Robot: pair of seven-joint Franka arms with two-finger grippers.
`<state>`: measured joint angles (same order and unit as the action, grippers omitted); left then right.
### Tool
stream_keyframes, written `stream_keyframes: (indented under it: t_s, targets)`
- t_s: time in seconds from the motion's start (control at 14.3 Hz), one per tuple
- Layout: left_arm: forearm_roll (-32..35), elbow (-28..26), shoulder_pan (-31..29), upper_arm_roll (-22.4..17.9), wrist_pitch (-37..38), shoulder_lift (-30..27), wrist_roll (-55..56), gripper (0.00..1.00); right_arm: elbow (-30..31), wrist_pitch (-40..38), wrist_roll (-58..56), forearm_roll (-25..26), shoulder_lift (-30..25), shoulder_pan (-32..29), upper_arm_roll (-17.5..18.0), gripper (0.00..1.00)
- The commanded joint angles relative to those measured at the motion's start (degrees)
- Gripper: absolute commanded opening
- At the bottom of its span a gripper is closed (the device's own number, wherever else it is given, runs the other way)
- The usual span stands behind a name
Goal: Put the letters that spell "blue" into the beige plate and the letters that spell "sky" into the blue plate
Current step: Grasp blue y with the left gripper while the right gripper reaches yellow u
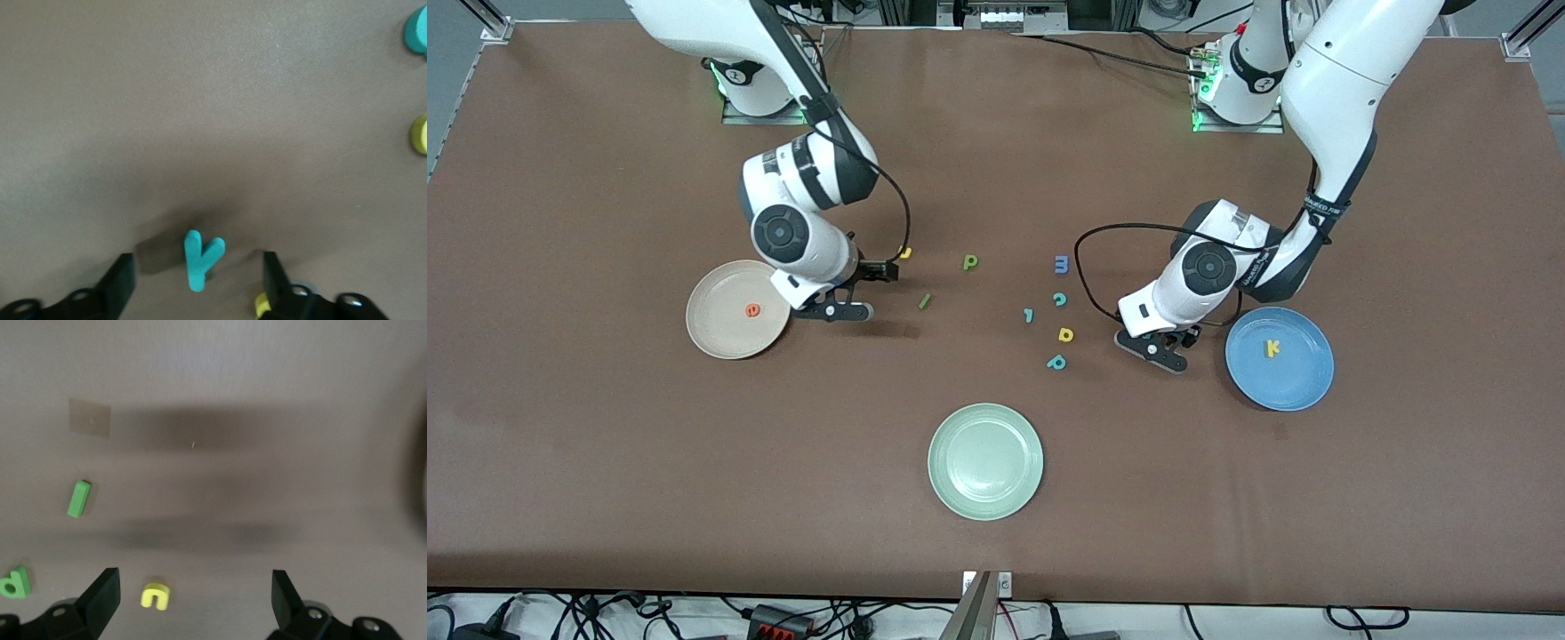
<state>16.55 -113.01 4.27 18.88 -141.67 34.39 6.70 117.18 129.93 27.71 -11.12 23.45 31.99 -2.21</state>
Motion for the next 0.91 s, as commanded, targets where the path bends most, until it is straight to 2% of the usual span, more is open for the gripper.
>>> stream_keyframes:
  t_s: [0.0, 0.14, 0.21, 0.35, 0.42, 0.56, 0.63, 0.84]
  targets:
    - [4.8, 0.5, -0.1, 0.2, -0.5, 0.0, 1.4, 0.55, 3.0, 2.2, 9.9, -0.8, -2.4, 4.4, -0.4, 1.0]
    - [5.1, 0.6, -0.1, 0.3, -0.5, 0.4, 1.6, 0.48, 3.6, 3.5, 12.3, -0.8, -2.0, 5.3, -0.4, 1.0]
    - [5.1, 0.6, -0.1, 0.2, -0.5, 0.4, 1.6, 0.41, 5.4, 5.6, 12.6, -0.8, -2.0, 5.7, -0.3, 1.0]
    - [5.1, 0.6, -0.1, 0.2, -0.5, 0.4, 1.7, 0.17, 9.2, 10.9, 12.8, -0.9, -2.1, 6.7, -0.3, 1.0]
    - [5.1, 0.6, -0.3, 0.3, -0.5, 0.2, 1.8, 0.12, 10.2, 12.3, 13.9, -0.9, -2.0, 7.3, -0.3, 1.0]
    - [5.1, 0.7, -0.7, 0.2, -0.4, -0.7, 1.8, 0.09, 10.4, 12.4, 16.5, -0.9, -2.0, 8.8, -0.3, 0.99]
    - [5.2, 0.7, -1.1, 0.3, -0.2, -1.3, 1.7, 0.05, 10.4, 12.5, 18.1, -0.9, -2.0, 9.7, -0.3, 0.93]
    - [5.1, 0.7, -1.5, -0.1, 0.5, -4.0, 1.6, 0.04, 10.6, 13.7, 19.2, -0.9, -1.2, 10.5, -0.3, 0.88]
